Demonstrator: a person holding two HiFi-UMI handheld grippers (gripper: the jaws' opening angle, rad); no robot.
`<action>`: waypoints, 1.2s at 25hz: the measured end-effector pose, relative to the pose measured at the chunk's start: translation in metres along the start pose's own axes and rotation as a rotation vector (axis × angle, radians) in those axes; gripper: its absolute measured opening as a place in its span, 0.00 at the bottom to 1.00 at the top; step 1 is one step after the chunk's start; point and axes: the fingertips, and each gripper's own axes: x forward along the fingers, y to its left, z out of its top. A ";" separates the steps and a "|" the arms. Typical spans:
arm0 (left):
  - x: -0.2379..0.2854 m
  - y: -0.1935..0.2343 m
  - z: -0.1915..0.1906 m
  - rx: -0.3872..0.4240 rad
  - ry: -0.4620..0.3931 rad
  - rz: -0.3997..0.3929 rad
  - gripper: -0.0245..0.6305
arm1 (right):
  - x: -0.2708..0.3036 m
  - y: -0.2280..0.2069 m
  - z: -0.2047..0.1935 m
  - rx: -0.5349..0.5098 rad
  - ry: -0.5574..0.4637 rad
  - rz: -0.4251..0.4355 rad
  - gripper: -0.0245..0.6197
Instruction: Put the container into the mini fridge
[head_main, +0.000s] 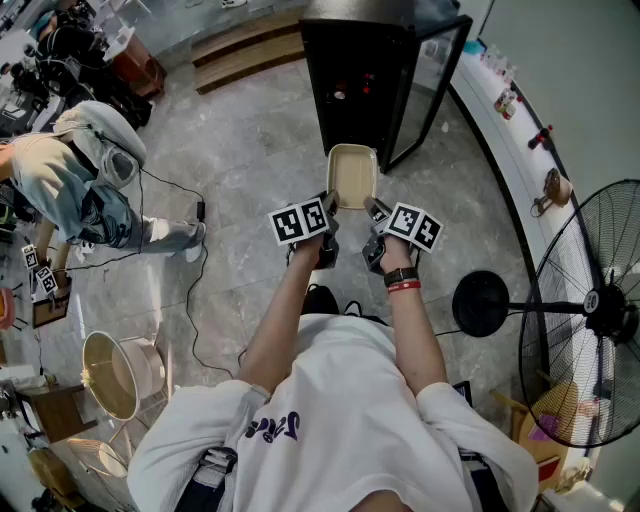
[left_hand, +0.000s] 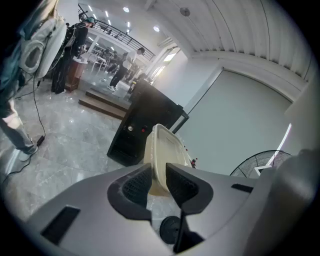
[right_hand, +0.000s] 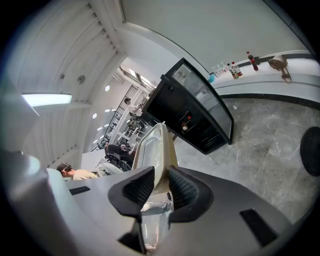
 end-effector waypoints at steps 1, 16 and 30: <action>0.001 0.001 0.001 0.000 0.000 0.001 0.18 | 0.002 -0.001 0.001 0.002 0.001 -0.001 0.20; 0.068 0.039 0.068 -0.015 0.002 -0.048 0.18 | 0.085 0.006 0.050 0.019 0.015 0.018 0.20; 0.146 0.080 0.188 -0.019 0.037 -0.095 0.19 | 0.194 0.041 0.130 0.092 -0.071 -0.038 0.20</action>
